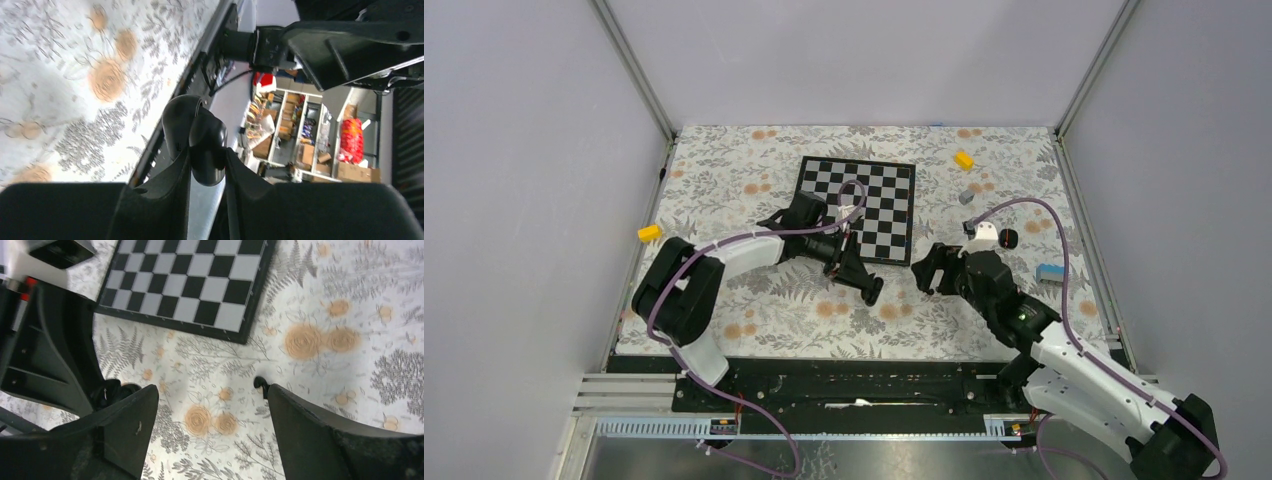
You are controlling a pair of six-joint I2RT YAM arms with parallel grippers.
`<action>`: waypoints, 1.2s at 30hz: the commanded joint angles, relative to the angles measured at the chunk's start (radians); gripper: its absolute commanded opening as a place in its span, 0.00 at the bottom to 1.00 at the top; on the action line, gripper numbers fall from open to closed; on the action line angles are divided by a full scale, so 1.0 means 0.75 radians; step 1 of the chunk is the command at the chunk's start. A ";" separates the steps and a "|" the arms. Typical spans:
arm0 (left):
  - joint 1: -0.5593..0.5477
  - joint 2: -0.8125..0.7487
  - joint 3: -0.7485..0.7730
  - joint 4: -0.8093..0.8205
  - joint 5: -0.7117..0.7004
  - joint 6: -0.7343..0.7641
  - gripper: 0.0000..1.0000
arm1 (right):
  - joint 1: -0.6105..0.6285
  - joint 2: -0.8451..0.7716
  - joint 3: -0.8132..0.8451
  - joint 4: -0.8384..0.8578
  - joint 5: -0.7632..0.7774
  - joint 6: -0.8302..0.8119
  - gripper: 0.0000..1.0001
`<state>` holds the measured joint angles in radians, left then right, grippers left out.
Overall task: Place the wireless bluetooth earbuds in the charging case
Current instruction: Close the charging case with the earbuds at the center of the board.
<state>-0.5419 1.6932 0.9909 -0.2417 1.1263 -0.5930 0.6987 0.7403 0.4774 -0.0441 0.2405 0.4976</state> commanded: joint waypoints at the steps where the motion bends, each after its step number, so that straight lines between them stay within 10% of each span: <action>1: -0.004 -0.030 -0.113 0.593 -0.107 -0.256 0.00 | -0.089 0.041 0.058 -0.085 -0.126 0.196 0.90; 11: 0.079 -0.104 -0.526 1.113 -0.192 -0.459 0.00 | -0.242 0.207 0.136 -0.096 -0.249 0.158 1.00; 22: 0.593 -0.573 -0.450 0.392 -0.394 -0.147 0.00 | -0.254 0.178 0.115 -0.048 -0.236 0.146 1.00; 27: 0.652 -0.691 -0.434 0.415 -0.877 -0.175 0.02 | -0.257 0.209 0.124 -0.001 -0.248 0.130 1.00; 36: 0.953 -0.221 -0.238 0.911 -0.570 -0.432 0.00 | -0.259 0.189 0.118 0.045 -0.271 0.145 1.00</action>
<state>0.0803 1.3609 0.7437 0.1776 0.6090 -0.7879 0.5125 0.9115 0.5388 -0.0612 0.0422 0.6075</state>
